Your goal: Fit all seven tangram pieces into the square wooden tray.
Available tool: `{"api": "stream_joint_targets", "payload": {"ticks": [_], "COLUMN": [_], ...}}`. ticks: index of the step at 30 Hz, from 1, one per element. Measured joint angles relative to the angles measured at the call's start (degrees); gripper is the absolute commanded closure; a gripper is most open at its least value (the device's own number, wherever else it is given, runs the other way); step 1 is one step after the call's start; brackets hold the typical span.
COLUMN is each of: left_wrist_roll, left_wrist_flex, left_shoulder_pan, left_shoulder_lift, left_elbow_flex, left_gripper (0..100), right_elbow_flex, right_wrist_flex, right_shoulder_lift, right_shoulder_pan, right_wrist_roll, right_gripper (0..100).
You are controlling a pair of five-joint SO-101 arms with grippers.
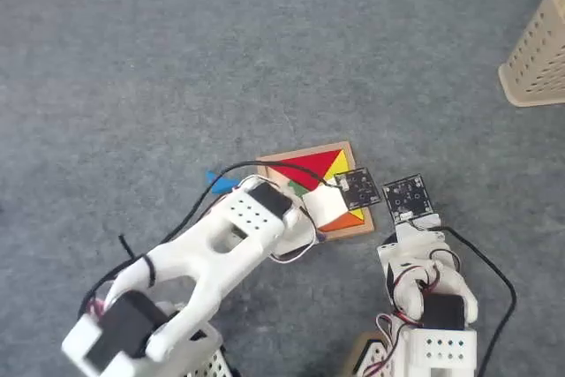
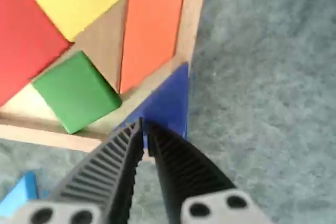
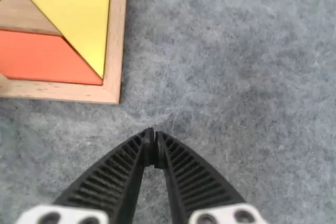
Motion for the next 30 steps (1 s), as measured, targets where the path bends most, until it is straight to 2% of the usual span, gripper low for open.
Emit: {"api": "stream_joint_targets", "payload": {"ticks": [7, 14, 22, 27, 30], "left_wrist_roll": [0.00, -0.88, -2.02, 0.00, 0.00], "left_wrist_flex": [-0.53, -0.70, -0.70, -0.35, -0.26], "left_shoulder_pan": [-0.26, -7.56, -8.62, -8.09, -5.27], "left_shoulder_lift": [2.81, 7.30, 9.32, -0.18, -8.26], "left_elbow_flex": [-1.76, -5.19, -7.12, -3.43, 1.58], "left_gripper": [99, 99, 99, 99, 99], "right_elbow_flex": [0.00, 0.00, 0.00, 0.00, 0.00], "right_wrist_flex": [0.00, 0.00, 0.00, 0.00, 0.00], "right_shoulder_lift": [0.00, 0.00, 0.00, 0.00, 0.00], "right_shoulder_pan": [0.00, 0.00, 0.00, 0.00, 0.00], "right_wrist_roll": [0.00, 0.00, 0.00, 0.00, 0.00], "right_gripper": [99.2, 99.2, 99.2, 99.2, 99.2]}}
